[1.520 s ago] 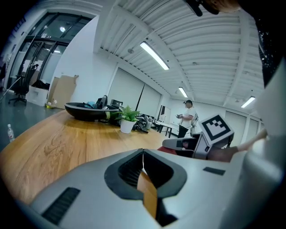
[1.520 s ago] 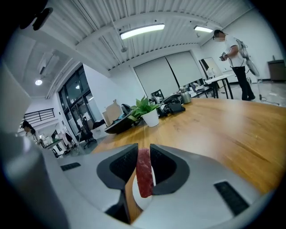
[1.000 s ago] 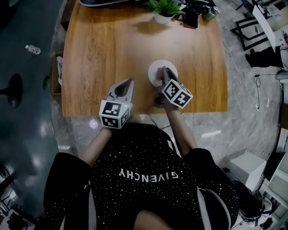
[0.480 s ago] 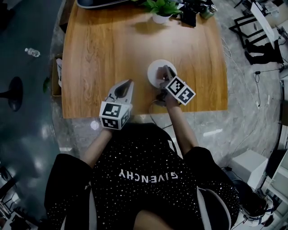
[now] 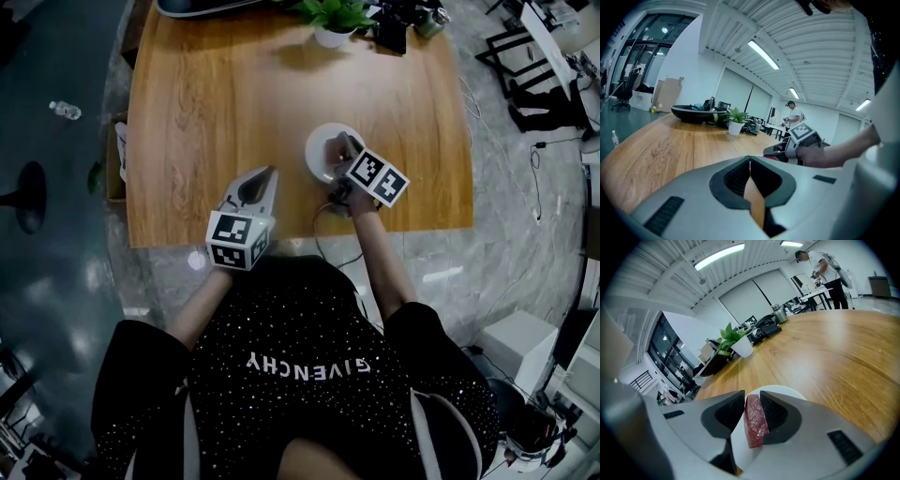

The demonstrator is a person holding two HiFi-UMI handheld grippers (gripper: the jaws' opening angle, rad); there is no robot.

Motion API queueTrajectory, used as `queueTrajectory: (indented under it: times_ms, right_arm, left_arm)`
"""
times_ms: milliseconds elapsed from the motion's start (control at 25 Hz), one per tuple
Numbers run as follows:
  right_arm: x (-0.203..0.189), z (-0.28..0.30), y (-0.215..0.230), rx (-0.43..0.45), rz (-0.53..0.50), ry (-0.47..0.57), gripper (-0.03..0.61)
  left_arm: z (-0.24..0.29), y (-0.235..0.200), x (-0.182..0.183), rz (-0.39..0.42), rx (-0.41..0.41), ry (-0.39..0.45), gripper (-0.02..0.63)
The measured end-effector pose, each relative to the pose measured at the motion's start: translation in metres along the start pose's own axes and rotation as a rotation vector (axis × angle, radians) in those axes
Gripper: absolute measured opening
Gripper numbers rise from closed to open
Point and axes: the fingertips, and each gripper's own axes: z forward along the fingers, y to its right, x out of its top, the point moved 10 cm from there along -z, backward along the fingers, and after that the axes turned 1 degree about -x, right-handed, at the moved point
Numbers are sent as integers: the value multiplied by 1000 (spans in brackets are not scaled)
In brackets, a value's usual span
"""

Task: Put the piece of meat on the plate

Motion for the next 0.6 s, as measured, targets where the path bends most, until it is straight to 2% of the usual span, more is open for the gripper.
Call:
queueTrajectory:
  times_ms: [240,400,600]
  right_arm:
    - [1,2,-2,6,-31,-13,109]
    - [3,4,-5,22,-40,-33,197]
    - [3,4,-7,-7,-77,-38,254]
  left_arm:
    - [0,0,0,2,-8,-5,12]
    - [1,1,0,4,-15,-7,12]
    - [3,0,0,6,-21,-5,12]
